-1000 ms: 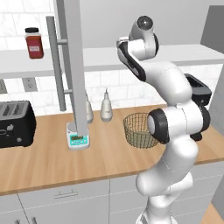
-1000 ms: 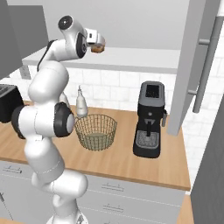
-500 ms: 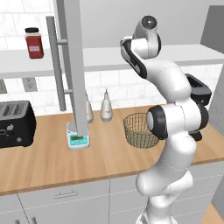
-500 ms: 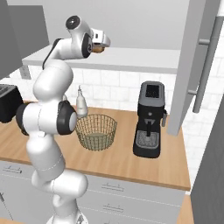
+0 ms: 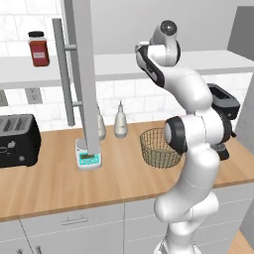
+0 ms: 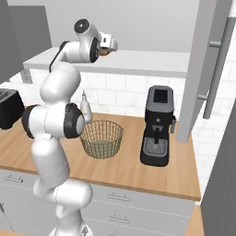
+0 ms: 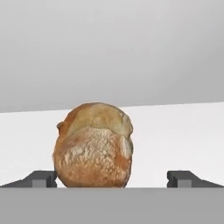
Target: Open the cabinet, pick up the bread from the cabinet and place it in the basket. Then move the basket to the dining counter.
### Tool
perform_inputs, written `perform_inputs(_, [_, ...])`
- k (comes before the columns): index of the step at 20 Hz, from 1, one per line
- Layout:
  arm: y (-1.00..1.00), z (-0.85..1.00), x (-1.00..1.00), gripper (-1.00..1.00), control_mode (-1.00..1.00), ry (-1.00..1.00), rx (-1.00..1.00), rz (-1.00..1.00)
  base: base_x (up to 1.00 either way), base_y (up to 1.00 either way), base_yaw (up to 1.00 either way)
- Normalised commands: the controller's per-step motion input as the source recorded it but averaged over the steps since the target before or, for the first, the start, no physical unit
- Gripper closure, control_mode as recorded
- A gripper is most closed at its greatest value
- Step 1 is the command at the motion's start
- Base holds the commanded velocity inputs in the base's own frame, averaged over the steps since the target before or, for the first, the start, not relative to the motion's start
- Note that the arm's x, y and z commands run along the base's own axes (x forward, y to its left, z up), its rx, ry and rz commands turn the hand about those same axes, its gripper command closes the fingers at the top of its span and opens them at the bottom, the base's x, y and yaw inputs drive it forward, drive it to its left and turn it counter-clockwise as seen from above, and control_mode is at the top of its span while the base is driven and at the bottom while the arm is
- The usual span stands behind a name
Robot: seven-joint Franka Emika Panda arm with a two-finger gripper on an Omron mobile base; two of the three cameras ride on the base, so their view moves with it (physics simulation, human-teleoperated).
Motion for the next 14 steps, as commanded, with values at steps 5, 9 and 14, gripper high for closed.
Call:
perform_inputs(5, [0.19,0.0,0.44,-1.0,-1.0,0.0,0.03,0.0,0.0,0.0,0.0])
perform_inputs(9, [0.12,0.0,0.57,-1.0,-1.0,0.0,0.02,0.0,0.0,0.0,0.0])
perform_inputs(14, [0.01,-0.06,0.31,-1.0,-1.0,0.0,0.0,0.0,0.0,0.0,0.0])
